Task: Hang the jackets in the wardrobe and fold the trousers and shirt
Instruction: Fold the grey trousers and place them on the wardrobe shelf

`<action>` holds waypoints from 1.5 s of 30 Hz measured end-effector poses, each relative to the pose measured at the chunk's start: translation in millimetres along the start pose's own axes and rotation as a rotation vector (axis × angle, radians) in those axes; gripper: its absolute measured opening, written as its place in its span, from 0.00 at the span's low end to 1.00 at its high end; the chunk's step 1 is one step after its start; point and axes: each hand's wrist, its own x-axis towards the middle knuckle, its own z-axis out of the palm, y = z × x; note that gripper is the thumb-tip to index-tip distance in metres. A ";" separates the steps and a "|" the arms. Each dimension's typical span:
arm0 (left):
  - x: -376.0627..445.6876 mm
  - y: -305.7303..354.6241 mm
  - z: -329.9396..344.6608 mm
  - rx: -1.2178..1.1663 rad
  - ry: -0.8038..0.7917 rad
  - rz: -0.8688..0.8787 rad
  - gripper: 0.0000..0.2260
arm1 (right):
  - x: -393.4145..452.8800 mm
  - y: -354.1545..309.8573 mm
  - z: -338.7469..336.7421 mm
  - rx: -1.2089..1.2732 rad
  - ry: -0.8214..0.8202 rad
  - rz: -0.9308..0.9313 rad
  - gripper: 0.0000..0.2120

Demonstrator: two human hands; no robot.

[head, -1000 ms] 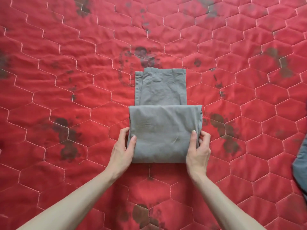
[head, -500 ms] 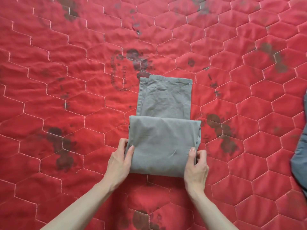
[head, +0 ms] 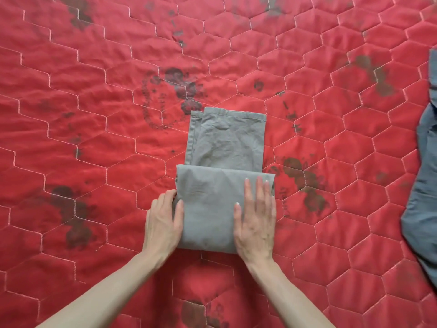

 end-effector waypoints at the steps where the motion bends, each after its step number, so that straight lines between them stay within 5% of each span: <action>1: 0.7 -1.2 0.3 0.015 0.002 0.021 0.14 | -1.8 1.1 3.6 -0.039 -0.050 0.020 0.29; 7: 12.2 -18.4 -16.0 0.277 -0.001 0.261 0.20 | -2.3 13.6 6.3 -0.016 -0.216 0.018 0.29; 10: 22.3 -40.5 -31.5 0.537 0.016 0.519 0.30 | 2.7 57.5 -10.3 0.171 -0.284 -0.221 0.30; 13: 35.0 -55.2 -38.5 0.700 -0.046 0.855 0.27 | 16.0 105.2 -31.0 0.043 -0.333 -0.517 0.36; 20: 68.2 -56.6 -45.4 0.574 -0.065 1.072 0.37 | 40.2 135.1 -32.8 -0.149 -0.407 -0.761 0.41; 24: 86.5 -42.4 -53.4 0.684 -0.304 1.033 0.48 | 58.7 131.5 -28.6 -0.197 -0.394 -0.852 0.45; 30: 102.1 -44.4 -54.1 0.616 -0.442 1.060 0.38 | 78.3 129.5 -32.3 -0.077 -0.430 -0.885 0.37; 37: 98.1 -42.8 -61.1 0.344 -0.482 0.998 0.29 | 74.5 110.6 -55.5 0.335 -0.482 -0.663 0.27; 40: 75.4 -41.5 -53.6 -0.063 -0.517 0.610 0.25 | 60.6 102.9 -56.6 0.640 -0.500 -0.314 0.26; 42: 54.9 -25.3 -44.0 -0.310 -0.377 0.302 0.18 | 56.3 89.2 -51.8 0.743 -0.439 -0.132 0.24; 45: 50.2 9.4 -27.7 -0.348 -0.105 0.039 0.13 | 66.9 64.0 -42.5 0.790 -0.251 0.044 0.20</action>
